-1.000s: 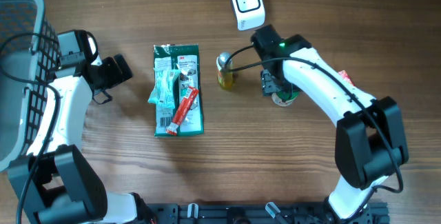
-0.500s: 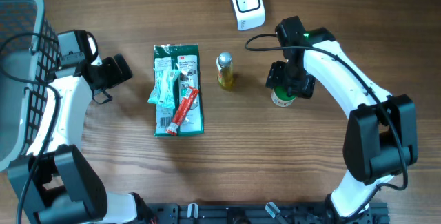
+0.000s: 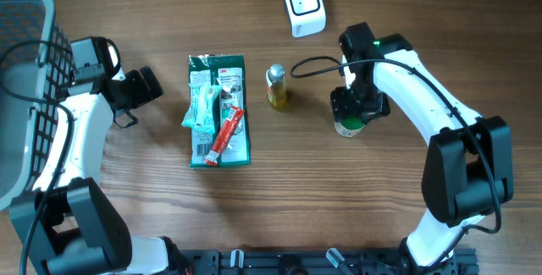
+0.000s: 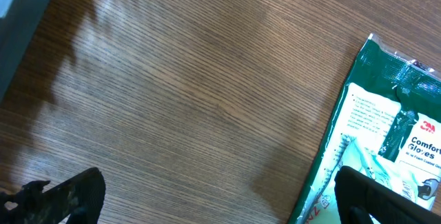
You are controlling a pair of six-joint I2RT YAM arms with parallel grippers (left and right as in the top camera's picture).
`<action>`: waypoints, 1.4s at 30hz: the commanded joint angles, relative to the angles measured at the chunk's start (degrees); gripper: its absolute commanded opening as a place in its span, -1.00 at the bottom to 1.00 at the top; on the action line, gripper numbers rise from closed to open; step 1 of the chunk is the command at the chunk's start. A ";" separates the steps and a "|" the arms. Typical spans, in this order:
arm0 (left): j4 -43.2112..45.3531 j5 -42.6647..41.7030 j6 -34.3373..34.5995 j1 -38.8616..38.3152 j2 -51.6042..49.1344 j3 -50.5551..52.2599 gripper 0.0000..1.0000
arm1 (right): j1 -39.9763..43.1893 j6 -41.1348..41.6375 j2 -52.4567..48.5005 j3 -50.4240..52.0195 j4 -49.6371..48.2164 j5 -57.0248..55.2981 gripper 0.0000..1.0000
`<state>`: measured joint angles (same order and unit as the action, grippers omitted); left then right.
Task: Scan the item barcode
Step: 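Reach the right gripper down and grasp the green tin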
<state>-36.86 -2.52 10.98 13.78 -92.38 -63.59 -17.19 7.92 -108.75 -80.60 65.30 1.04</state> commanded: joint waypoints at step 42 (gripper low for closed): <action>0.02 -0.46 -0.70 0.22 -0.24 0.09 1.00 | -1.11 -0.63 0.22 0.11 -6.34 -2.34 0.49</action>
<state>-36.86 -2.52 10.98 13.78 -92.38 -63.59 -18.06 10.55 -108.66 -80.62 59.75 0.34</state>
